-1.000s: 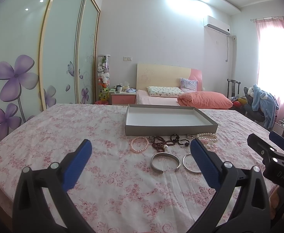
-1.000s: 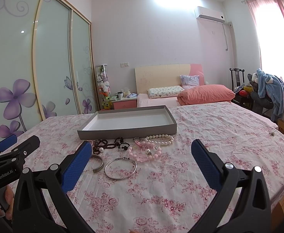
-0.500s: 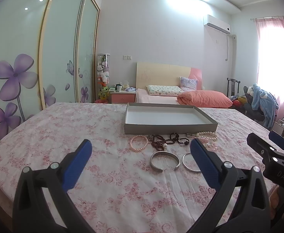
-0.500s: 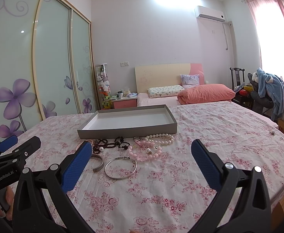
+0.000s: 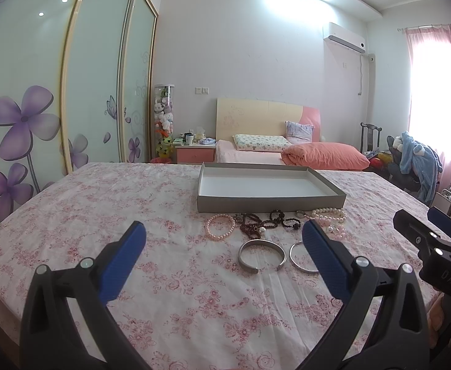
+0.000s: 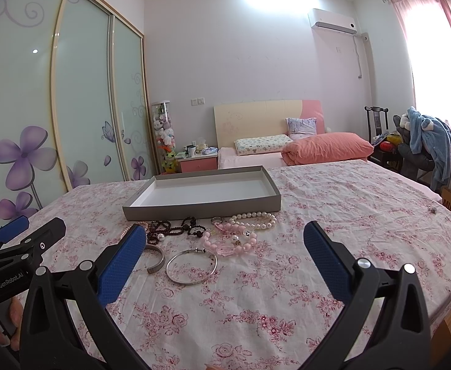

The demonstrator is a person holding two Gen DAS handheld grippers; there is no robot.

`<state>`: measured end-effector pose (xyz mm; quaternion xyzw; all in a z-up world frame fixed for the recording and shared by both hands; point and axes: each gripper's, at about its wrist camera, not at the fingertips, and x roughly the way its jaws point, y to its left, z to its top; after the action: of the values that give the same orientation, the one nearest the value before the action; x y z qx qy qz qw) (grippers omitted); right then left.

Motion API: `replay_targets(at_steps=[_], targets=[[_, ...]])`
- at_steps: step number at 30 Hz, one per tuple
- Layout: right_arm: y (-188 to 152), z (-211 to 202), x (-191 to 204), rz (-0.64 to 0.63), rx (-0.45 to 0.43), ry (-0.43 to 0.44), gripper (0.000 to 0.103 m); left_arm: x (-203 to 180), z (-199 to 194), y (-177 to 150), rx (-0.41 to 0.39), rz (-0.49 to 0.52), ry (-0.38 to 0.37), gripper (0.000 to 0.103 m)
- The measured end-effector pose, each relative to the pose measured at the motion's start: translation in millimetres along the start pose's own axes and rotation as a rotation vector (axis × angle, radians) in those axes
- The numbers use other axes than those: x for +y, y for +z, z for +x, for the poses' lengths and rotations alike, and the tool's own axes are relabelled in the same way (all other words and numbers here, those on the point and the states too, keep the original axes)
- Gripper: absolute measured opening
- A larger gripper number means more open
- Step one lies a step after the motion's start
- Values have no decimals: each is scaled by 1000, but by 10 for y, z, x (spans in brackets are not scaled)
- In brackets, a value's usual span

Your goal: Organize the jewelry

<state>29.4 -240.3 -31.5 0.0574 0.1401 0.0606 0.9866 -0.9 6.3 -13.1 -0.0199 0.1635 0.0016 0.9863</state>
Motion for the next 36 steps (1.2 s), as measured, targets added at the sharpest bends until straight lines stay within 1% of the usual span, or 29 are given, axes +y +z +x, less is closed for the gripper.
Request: replay_targets(at_steps=[12, 14, 17, 23, 25, 28, 30, 34, 36], targets=[[3, 3, 3, 0, 2, 1, 101, -8, 7, 26, 3, -1, -1, 99], [3, 4, 3, 0, 2, 1, 101, -21, 59, -39, 3, -2, 0, 99], [-35, 16, 40, -1, 3, 1, 101, -22, 59, -38, 4, -2, -1, 99], [18, 4, 31, -2, 8, 1, 101, -6, 79, -66, 9, -3, 1, 99], [-44, 63, 30, -3, 14, 1, 101, -22, 150, -80, 17, -6, 5, 99], [-66, 120, 42, -6, 39, 1, 101, 1, 201, -57, 41, -13, 18, 99], [-94, 196, 59, -1, 75, 8, 101, 14, 266, -49, 66, -12, 32, 99], [-120, 414, 62, 11, 181, 21, 101, 57, 436, 12, 132, -8, 50, 99], [-159, 560, 71, 21, 262, 28, 101, 91, 545, 40, 165, -12, 56, 99]])
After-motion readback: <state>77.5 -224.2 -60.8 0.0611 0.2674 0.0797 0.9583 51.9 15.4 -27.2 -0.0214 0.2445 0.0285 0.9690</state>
